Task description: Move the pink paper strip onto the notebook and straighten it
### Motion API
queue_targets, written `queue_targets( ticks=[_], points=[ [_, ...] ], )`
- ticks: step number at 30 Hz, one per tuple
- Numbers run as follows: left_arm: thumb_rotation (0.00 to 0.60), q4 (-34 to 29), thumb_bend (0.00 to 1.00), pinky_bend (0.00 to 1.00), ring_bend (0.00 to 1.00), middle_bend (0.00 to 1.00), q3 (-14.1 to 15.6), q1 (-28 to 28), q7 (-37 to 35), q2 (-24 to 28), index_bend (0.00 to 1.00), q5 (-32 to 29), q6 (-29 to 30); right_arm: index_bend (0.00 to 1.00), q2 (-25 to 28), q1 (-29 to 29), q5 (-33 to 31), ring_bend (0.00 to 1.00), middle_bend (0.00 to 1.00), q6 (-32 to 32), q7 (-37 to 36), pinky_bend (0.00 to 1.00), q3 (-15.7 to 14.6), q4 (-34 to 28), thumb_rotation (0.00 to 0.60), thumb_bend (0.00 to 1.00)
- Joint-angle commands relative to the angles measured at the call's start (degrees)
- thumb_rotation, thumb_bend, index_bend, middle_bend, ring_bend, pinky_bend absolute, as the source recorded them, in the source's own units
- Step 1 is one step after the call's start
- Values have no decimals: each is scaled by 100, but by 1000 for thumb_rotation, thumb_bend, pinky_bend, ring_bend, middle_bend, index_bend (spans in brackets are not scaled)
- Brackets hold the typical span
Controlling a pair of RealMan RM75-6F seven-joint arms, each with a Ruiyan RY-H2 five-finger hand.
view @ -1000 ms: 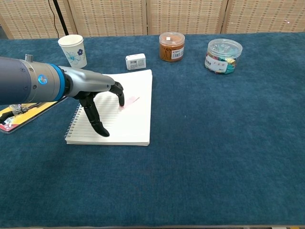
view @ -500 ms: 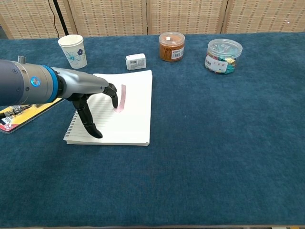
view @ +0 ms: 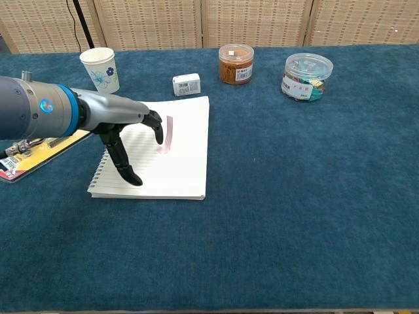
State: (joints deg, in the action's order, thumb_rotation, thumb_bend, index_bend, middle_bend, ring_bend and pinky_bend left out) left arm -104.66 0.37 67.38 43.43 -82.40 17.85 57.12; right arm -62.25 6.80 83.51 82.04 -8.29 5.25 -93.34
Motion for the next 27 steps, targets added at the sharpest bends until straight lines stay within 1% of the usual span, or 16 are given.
queue_targets(
  ticks=[1, 5, 15, 27],
  points=[
    [438, -71, 0, 0, 0, 0, -18, -6, 21, 49, 236, 15, 82, 0, 5, 3, 3, 0, 0, -10, -11, 0, -1, -2, 600, 0],
    [438, -109, 0, 0, 0, 0, -30, -6, 37, 44, 236, 23, 79, 0, 10, 0, 7, 0, 0, -10, -7, 0, -3, -14, 600, 0],
    [439, 104, 0, 0, 0, 0, -11, 68, 166, -193, 236, -168, -34, 0, 35, -8, 2, 0, 0, -22, -51, 0, 0, -29, 600, 0],
    [440, 30, 0, 0, 0, 0, -24, 52, 167, -113, 236, -233, -25, 0, 51, -12, 22, 0, 0, -22, -88, 0, -1, -40, 600, 0]
  ],
)
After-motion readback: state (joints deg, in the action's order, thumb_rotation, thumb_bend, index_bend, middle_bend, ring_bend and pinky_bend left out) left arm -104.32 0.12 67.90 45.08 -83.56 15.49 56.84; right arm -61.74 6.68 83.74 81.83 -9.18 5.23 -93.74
